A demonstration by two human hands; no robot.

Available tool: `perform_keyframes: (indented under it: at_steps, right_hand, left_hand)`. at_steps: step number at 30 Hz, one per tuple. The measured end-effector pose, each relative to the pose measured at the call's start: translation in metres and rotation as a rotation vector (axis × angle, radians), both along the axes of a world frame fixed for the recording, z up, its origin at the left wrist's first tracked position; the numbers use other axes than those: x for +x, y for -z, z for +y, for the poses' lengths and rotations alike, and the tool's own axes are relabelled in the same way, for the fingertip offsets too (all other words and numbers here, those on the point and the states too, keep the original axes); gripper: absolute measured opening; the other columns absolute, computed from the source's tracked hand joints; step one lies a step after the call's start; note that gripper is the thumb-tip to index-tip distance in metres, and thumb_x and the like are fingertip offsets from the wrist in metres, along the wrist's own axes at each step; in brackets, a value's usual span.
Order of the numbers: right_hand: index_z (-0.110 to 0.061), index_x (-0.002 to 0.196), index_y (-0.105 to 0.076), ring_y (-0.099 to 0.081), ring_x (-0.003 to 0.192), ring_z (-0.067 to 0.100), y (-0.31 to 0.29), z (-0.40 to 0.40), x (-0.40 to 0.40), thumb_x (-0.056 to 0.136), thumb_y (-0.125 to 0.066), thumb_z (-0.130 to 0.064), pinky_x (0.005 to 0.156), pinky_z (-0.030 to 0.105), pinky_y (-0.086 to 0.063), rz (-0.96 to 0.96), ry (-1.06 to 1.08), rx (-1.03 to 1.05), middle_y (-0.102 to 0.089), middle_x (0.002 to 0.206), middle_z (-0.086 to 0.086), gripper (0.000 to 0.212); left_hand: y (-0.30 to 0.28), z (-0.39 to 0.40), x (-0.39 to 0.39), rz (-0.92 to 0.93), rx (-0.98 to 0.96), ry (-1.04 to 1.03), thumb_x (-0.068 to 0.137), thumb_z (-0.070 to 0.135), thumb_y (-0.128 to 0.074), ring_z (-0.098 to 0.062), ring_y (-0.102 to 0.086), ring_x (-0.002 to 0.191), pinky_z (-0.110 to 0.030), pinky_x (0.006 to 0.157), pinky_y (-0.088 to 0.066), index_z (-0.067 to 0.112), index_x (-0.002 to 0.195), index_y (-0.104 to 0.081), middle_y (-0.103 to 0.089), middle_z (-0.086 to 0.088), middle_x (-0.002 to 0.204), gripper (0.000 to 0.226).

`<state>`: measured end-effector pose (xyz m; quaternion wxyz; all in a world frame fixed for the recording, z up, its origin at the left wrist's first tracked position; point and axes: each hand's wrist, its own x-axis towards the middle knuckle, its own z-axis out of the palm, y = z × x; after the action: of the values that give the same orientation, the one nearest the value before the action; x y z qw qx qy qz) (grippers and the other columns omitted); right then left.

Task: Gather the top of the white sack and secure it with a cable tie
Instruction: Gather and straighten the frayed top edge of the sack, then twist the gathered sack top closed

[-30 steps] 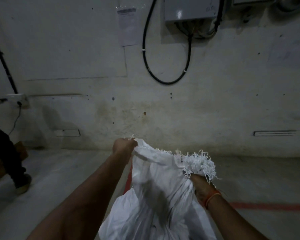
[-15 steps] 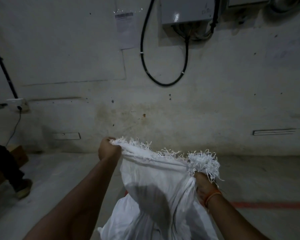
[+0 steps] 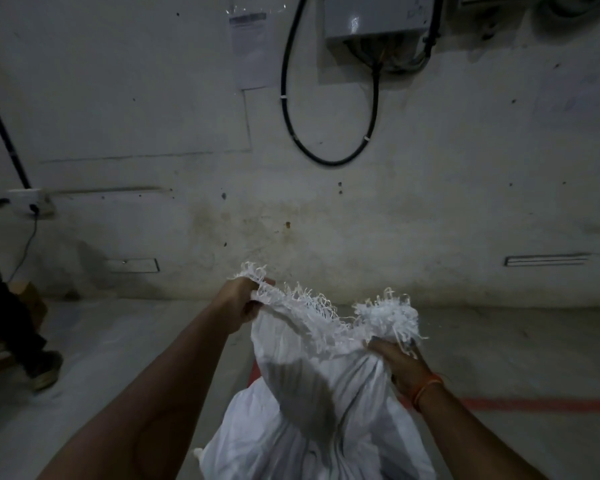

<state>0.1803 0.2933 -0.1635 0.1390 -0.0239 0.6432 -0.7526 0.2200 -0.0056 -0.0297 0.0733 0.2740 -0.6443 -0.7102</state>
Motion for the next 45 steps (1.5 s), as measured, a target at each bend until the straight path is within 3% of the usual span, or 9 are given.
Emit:
perform_keyframes:
  at_steps: [8, 14, 18, 21, 24, 31, 35, 41, 45]
  right_hand:
    - [-0.004, 0.124, -0.059, -0.068, 0.105, 0.007, -0.026, -0.023, 0.004, 0.065, -0.091, -0.016, 0.102, 0.031, -0.052, 0.386, -0.078, 0.290, -0.070, 0.116, 0.005, 0.069]
    - [-0.014, 0.141, -0.049, -0.044, 0.137, 0.029, -0.024, -0.033, -0.010, 0.077, -0.072, -0.061, 0.119, 0.046, -0.028, -0.053, 0.034, 0.190, -0.047, 0.150, 0.014, 0.083]
    - [-0.012, 0.127, -0.063, -0.051, 0.133, 0.025, -0.030, -0.044, -0.027, 0.091, -0.066, -0.032, 0.118, 0.046, -0.032, -0.054, 0.036, -0.209, -0.057, 0.140, 0.010, 0.042]
    - [-0.014, 0.121, -0.068, -0.059, 0.124, 0.027, -0.025, -0.049, -0.036, 0.079, -0.074, -0.040, 0.113, 0.046, -0.040, -0.066, 0.030, -0.271, -0.067, 0.127, 0.010, 0.050]
    - [-0.009, 0.115, -0.072, -0.067, 0.113, 0.034, -0.016, -0.058, -0.045, 0.071, -0.082, -0.040, 0.105, 0.051, -0.048, -0.131, 0.049, -0.296, -0.072, 0.117, 0.021, 0.055]
    - [-0.009, 0.118, -0.071, -0.067, 0.112, 0.037, -0.013, -0.068, -0.060, 0.062, -0.088, -0.042, 0.103, 0.055, -0.048, -0.111, 0.035, -0.368, -0.070, 0.120, 0.022, 0.067]
    - [-0.010, 0.121, -0.069, -0.068, 0.113, 0.034, -0.019, -0.071, -0.060, 0.071, -0.082, -0.040, 0.103, 0.053, -0.049, -0.031, 0.084, -0.392, -0.070, 0.122, 0.018, 0.060]
    - [-0.019, 0.117, -0.072, -0.065, 0.118, 0.019, -0.037, -0.070, -0.055, 0.068, -0.083, -0.053, 0.109, 0.043, -0.044, 0.040, 0.020, -0.256, -0.072, 0.122, 0.002, 0.060]
    - [-0.018, 0.122, -0.069, -0.067, 0.115, 0.014, -0.051, -0.066, -0.044, 0.072, -0.087, -0.030, 0.102, 0.032, -0.051, 0.260, -0.278, 0.042, -0.072, 0.122, -0.003, 0.055]
  left_hand:
    - [-0.022, 0.026, -0.028, 0.058, 0.207, -0.057, 0.088, -0.005, -0.040, -0.012, -0.048, 0.052, -0.019, 0.041, -0.037, 0.007, 0.069, -0.060, -0.056, -0.005, 0.060, 0.030]
    - [-0.027, 0.022, -0.032, 0.158, 0.302, 0.040, 0.085, 0.012, -0.065, -0.011, -0.048, 0.054, -0.020, 0.047, -0.041, 0.008, 0.087, -0.058, -0.051, -0.005, 0.072, 0.009]
    - [0.009, 0.003, -0.022, 0.277, -0.093, 0.339, 0.090, 0.032, -0.073, -0.015, -0.059, 0.107, -0.026, 0.081, -0.052, 0.027, 0.153, -0.020, -0.047, 0.004, 0.130, 0.082]
    - [0.061, -0.009, -0.023, 0.188, -0.337, 0.442, 0.075, 0.027, -0.088, -0.026, -0.027, 0.148, -0.041, 0.112, -0.042, 0.033, 0.157, 0.013, -0.014, -0.001, 0.165, 0.131]
    - [0.091, -0.006, -0.032, 0.127, -0.423, 0.538, 0.057, 0.035, -0.099, -0.020, -0.022, 0.150, -0.042, 0.119, -0.034, 0.035, 0.157, 0.004, -0.014, 0.002, 0.165, 0.144]
    - [0.101, 0.031, -0.065, 0.174, -0.683, 0.498, 0.051, 0.042, -0.099, -0.012, -0.037, 0.138, -0.032, 0.111, -0.042, 0.029, 0.156, -0.019, -0.037, 0.009, 0.149, 0.133]
    - [0.089, 0.048, -0.066, 0.296, -0.836, 0.331, 0.075, 0.020, -0.085, 0.012, -0.065, 0.086, -0.002, 0.069, -0.042, 0.009, 0.112, -0.071, -0.065, 0.005, 0.100, 0.041]
    - [0.077, 0.045, -0.064, 0.352, -0.571, 0.014, 0.075, 0.048, -0.064, -0.009, -0.074, 0.087, -0.041, 0.080, -0.062, 0.041, 0.091, -0.074, -0.078, 0.010, 0.086, 0.019]
    - [0.073, 0.051, -0.062, 0.362, -0.354, -0.067, 0.079, 0.042, -0.065, -0.026, -0.076, 0.086, -0.057, 0.075, -0.061, 0.024, 0.086, -0.076, -0.078, -0.006, 0.080, 0.022]
